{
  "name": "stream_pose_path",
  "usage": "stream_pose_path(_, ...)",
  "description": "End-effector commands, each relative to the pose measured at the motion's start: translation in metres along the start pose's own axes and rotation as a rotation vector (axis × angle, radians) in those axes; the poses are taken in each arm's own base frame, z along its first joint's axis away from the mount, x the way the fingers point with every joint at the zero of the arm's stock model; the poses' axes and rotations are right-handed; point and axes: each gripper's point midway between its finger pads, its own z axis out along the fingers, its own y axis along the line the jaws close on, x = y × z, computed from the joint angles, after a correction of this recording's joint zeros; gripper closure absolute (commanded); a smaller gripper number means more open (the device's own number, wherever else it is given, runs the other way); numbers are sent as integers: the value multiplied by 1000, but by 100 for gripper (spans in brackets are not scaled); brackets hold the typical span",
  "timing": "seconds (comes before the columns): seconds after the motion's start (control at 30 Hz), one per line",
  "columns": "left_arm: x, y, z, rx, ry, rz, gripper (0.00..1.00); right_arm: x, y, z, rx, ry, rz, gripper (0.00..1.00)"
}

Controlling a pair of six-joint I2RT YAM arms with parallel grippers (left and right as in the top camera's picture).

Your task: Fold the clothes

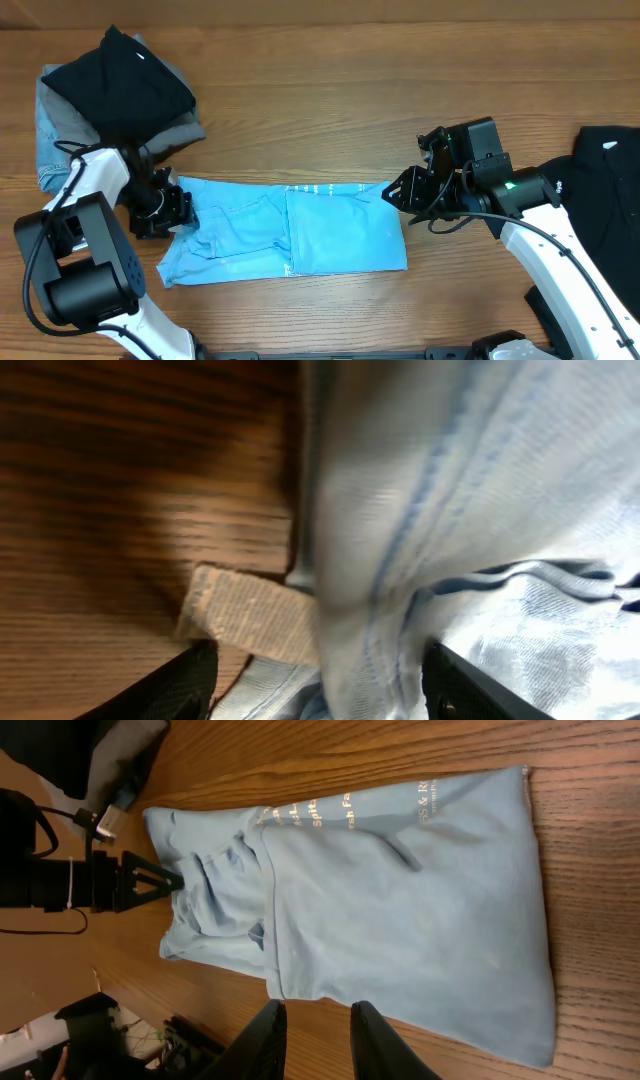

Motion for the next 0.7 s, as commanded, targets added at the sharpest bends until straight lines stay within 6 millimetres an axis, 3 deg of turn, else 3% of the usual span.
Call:
stream_pose_path(0.0, 49, -42, 88, 187, 208, 107, 29, -7, 8, -10, -13, -41, -28, 75)
stream_pose_path(0.2, 57, -52, 92, 240, 215, 114, 31, -8, 8, -10, -13, -41, -28, 75)
stream_pose_path(0.33, 54, -71, 84, 385, 182, 156, 34, -7, 8, -10, -13, -41, -28, 75)
stream_pose_path(0.47, 51, -67, 82, 409, 163, 142, 33, -7, 8, -10, -13, -40, -27, 75)
stream_pose_path(0.67, 40, -79, 67, 581, 68, 195, 33, -8, 8, -10, -13, -42, -28, 75)
